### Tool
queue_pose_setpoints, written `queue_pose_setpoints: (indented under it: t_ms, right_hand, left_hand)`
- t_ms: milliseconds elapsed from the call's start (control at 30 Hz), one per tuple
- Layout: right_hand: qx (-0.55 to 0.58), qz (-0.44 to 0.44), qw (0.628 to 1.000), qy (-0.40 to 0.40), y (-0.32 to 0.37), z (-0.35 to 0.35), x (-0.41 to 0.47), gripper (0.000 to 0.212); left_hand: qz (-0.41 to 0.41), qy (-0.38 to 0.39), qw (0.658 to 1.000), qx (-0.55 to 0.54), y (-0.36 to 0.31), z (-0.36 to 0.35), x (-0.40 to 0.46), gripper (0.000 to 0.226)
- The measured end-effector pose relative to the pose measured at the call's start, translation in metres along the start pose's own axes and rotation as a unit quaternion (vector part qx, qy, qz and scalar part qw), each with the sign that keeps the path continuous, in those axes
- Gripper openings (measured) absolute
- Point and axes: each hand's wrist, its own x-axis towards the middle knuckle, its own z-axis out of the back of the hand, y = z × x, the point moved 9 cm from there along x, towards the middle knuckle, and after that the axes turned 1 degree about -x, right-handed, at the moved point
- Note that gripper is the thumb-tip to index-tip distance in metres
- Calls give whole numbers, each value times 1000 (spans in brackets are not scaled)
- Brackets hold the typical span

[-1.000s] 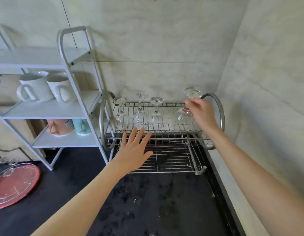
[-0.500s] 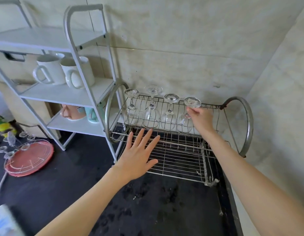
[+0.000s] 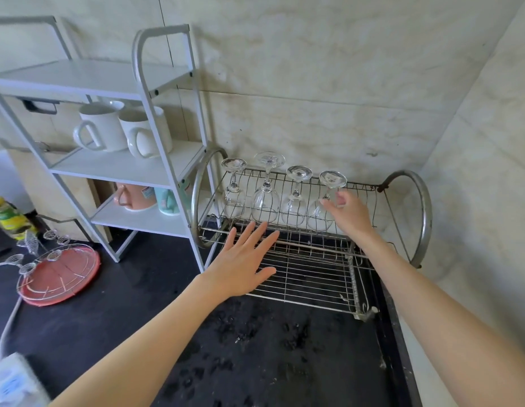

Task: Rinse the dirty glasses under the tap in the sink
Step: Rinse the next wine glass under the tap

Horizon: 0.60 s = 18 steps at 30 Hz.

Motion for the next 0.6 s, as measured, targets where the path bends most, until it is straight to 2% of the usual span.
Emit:
queue_pose_setpoints:
  t_ms: [167,267,367,600]
  right_hand:
    - [-96,79,992,-25,31,4,-77,56]
    - [-126,112,985,-27,48,-5,-132,59]
    - [-136,125,983,8,66,-28,-188,61]
    - [-151,196,963,103,112,-120,-330,64]
  left_hand:
    - [24,-113,991,-72,-1,17,-47,66]
    - [43,-109,990,-76,3,-1,-97,73]
    - [67,-95,991,-71,16,-20,-153,83]
    - [150,-105,980,-76,52,-49,-310,81]
